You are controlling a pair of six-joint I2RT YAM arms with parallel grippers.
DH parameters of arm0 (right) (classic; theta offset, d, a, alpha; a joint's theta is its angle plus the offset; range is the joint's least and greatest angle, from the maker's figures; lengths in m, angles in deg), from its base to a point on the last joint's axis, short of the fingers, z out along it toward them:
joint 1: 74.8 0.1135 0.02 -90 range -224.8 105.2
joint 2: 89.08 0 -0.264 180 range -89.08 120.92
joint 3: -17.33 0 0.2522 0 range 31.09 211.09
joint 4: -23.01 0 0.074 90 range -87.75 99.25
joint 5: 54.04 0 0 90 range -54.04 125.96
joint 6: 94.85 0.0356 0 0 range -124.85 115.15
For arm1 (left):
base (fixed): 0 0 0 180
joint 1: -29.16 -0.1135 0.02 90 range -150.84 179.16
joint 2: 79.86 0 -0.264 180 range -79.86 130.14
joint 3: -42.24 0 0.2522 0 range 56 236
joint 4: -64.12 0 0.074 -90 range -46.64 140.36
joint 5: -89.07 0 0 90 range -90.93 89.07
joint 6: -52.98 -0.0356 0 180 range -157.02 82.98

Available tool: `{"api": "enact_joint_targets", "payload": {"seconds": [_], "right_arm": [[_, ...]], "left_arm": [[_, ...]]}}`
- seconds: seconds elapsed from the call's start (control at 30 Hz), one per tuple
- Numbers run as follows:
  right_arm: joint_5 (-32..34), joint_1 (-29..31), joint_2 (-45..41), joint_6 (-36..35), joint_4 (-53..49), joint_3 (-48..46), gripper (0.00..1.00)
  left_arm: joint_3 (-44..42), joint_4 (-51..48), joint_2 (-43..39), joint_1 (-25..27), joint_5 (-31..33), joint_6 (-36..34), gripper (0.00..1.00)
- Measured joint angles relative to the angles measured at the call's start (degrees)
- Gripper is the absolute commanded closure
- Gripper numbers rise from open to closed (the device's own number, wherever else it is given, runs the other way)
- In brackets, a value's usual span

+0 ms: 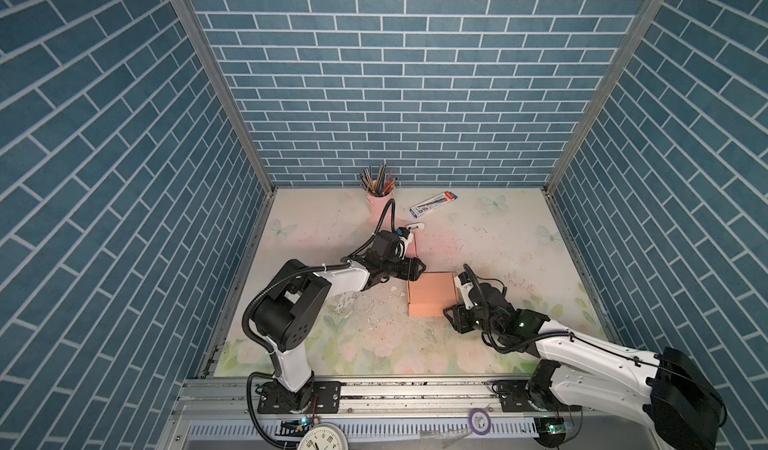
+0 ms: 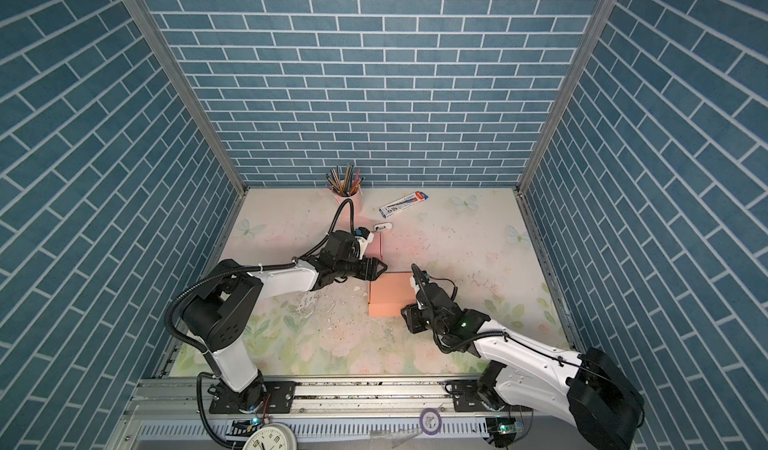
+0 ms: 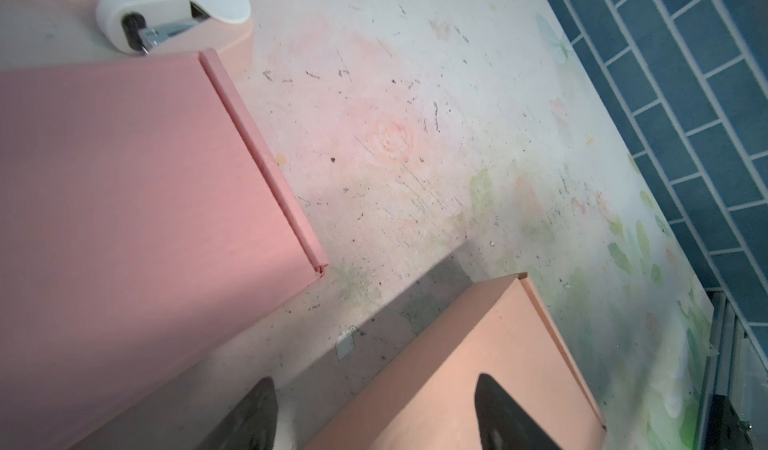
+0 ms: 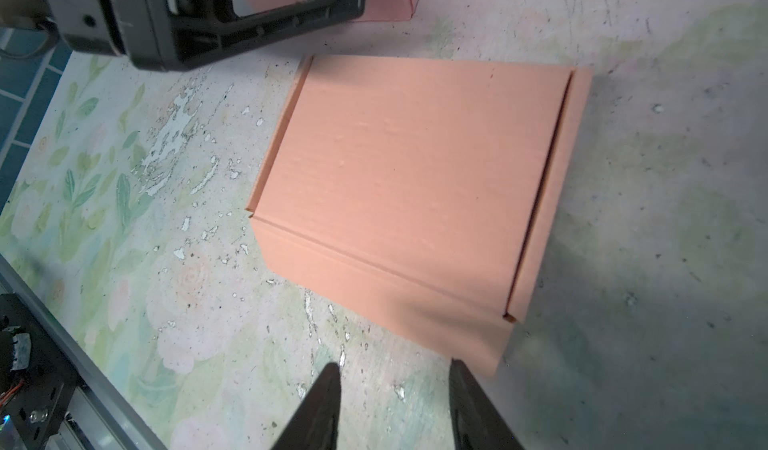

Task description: Fold the paper box

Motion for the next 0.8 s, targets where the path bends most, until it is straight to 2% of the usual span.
{"api": "enact_joint_targets", "payload": {"seconds": [0.43,0.8], "right_arm": [[-0.55,0.00,4.26,0.02,2.89,-0.63,0.56],[0.48,0.00,7.17,-0.02,1.64,-0.02,0.55]], "left_arm": [[-0.24,0.92,1.20,0.00,-4.09,-0.48,0.32],[-4.50,1.62,-0.22,0.07,-5.97,-0.46,0.35]]}}
